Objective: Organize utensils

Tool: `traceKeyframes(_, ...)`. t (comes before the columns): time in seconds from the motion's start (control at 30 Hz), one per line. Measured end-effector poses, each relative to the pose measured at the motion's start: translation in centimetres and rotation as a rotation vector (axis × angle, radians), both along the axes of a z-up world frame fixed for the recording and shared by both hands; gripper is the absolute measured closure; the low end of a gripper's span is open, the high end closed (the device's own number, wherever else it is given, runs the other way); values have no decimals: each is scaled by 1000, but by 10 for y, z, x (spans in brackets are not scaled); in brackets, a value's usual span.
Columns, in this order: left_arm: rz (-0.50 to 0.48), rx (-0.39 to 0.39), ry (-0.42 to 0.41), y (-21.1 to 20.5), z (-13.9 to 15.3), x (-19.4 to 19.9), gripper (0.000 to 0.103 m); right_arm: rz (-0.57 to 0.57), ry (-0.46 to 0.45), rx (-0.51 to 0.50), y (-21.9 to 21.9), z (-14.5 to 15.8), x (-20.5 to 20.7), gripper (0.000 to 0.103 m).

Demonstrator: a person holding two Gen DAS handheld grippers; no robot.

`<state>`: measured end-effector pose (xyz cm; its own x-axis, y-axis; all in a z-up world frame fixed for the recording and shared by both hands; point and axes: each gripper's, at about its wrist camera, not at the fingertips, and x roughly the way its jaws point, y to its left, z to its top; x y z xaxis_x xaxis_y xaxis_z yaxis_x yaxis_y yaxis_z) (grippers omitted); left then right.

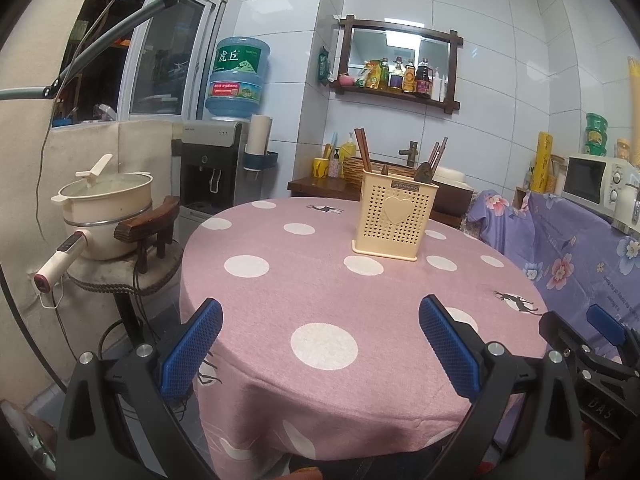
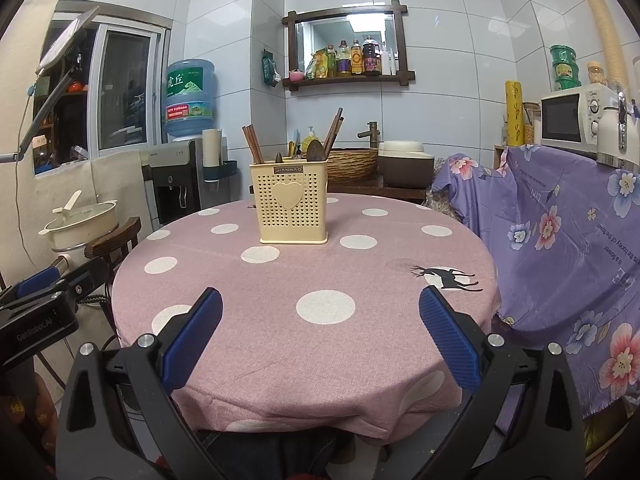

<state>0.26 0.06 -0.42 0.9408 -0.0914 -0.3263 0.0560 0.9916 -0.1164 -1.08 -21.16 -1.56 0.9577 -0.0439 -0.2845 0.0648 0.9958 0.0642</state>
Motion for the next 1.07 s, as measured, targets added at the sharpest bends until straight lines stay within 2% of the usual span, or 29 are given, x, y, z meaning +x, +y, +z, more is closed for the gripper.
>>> traceKeyframes(0.3, -16, -24, 12, 1, 2, 1, 5, 1, 1, 0, 0, 0, 0, 6)
traceKeyframes(1.07, -7, -6, 30, 1, 2, 4, 5, 0, 3, 0, 0, 0, 0, 6)
